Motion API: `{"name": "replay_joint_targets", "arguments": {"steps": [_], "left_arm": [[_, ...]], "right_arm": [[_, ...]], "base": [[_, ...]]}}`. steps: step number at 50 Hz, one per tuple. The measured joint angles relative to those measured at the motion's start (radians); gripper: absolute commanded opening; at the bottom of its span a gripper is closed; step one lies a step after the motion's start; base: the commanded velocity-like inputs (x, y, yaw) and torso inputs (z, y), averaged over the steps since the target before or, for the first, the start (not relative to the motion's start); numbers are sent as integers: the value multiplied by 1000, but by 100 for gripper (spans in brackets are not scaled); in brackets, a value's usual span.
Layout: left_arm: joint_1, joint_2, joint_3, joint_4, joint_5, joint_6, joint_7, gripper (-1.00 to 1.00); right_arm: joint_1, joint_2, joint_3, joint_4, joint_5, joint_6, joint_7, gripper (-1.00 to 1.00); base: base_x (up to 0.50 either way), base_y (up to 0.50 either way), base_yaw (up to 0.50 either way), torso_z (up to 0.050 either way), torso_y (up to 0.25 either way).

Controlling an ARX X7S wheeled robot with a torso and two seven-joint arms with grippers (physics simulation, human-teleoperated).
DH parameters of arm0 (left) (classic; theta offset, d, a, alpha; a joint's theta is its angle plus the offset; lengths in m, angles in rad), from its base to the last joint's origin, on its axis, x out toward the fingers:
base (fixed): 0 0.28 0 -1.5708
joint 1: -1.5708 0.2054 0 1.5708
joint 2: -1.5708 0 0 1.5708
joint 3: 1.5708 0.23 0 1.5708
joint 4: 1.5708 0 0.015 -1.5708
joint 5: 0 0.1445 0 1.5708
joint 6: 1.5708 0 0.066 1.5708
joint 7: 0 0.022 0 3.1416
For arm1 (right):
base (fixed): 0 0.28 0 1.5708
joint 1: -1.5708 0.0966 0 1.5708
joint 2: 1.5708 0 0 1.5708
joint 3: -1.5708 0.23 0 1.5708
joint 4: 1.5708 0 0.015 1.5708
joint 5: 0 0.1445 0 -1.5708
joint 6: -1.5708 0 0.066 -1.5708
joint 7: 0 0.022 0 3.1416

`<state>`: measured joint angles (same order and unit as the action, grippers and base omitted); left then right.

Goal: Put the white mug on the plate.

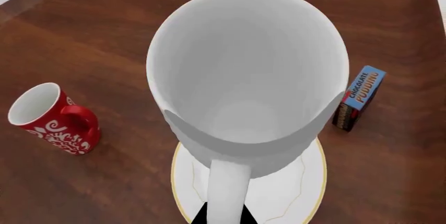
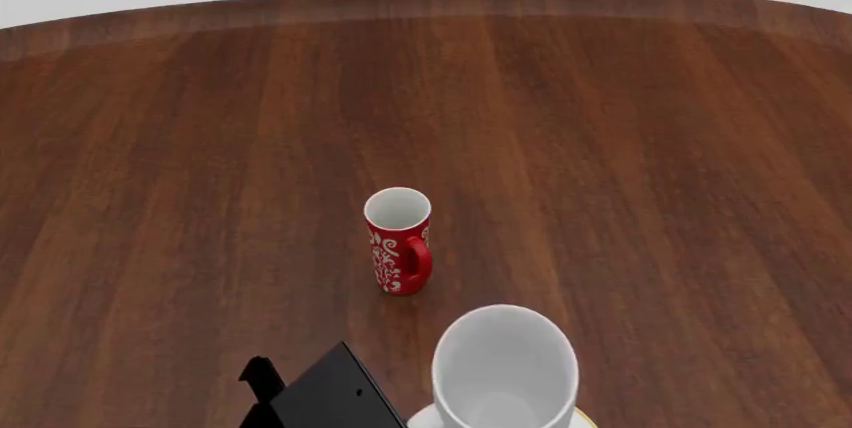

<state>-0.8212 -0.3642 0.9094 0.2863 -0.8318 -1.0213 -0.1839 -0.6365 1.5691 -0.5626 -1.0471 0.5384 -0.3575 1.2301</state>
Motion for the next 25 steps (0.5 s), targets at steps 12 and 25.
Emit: {"name": "replay_joint_targets", "arguments": {"steps": [12, 25], "left_arm": [[1, 2, 7, 4, -3, -1, -4, -100], [3, 2, 15, 7, -4, 0, -6, -100]], "right_arm": [[-4, 1, -36, 0, -6, -3, 4, 100], [-13, 0, -82, 1, -23, -9, 4, 100]], "base": [[0, 0, 0, 0, 1], [0, 0, 0, 0, 0]]}}
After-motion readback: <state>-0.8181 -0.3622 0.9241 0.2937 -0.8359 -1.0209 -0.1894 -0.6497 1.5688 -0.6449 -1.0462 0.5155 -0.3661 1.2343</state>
